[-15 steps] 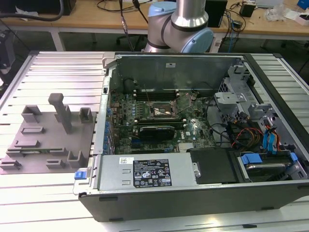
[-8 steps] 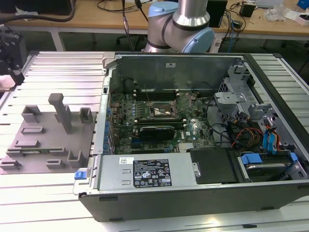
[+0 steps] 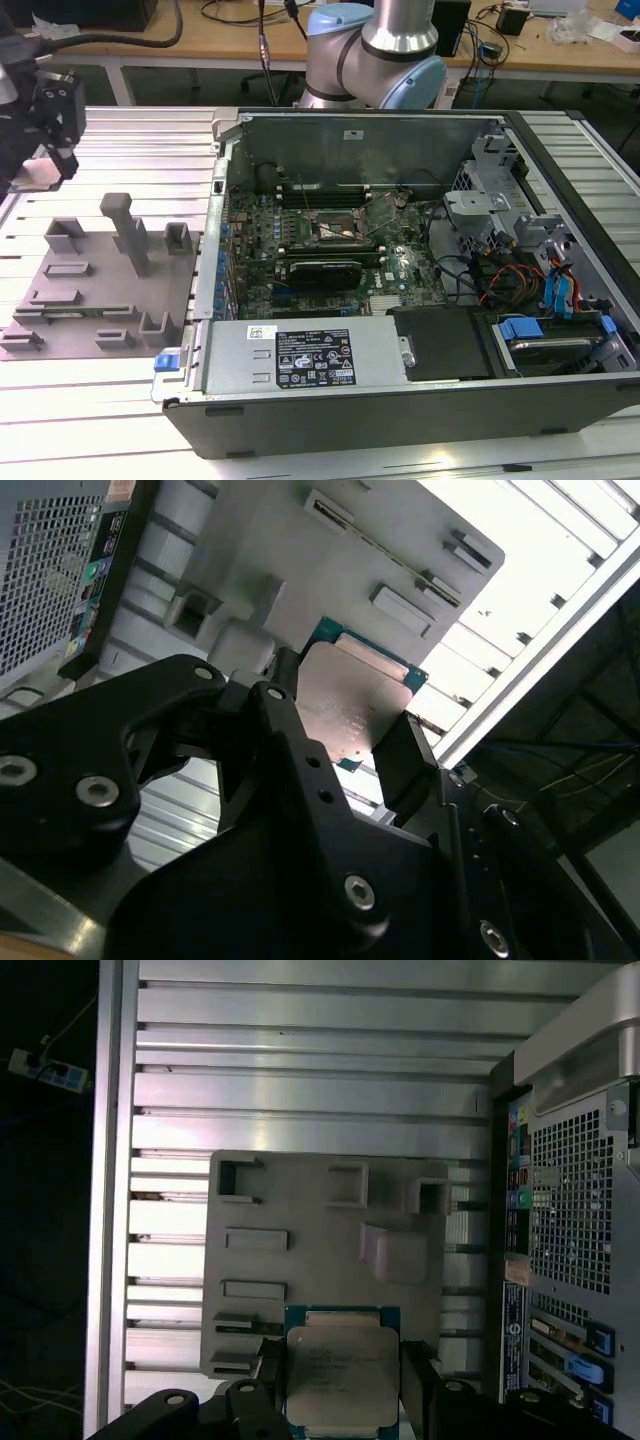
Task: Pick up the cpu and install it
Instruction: 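Pick up the cpu and move it towards the insertion slot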
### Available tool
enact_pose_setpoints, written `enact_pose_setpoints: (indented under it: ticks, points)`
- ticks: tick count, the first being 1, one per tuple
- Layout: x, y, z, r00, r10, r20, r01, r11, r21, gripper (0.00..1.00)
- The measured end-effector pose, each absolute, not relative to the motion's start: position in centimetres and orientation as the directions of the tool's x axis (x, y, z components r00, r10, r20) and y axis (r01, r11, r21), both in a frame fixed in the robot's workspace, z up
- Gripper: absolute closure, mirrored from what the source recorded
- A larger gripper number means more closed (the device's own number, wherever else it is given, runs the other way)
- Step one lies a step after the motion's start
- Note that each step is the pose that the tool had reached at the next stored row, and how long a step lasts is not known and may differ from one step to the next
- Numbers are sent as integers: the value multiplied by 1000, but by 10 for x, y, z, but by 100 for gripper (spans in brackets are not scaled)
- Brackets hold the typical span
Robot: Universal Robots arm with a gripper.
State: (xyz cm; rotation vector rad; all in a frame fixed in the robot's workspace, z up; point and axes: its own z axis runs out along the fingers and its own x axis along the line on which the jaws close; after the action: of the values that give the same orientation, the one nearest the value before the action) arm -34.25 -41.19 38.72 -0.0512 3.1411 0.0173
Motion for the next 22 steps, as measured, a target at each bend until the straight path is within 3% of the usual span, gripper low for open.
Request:
enact_pose_setpoints:
  ticks: [22]
  points:
    - [-257, -420, 387, -999, -33, 0, -33, 999, 11, 45]
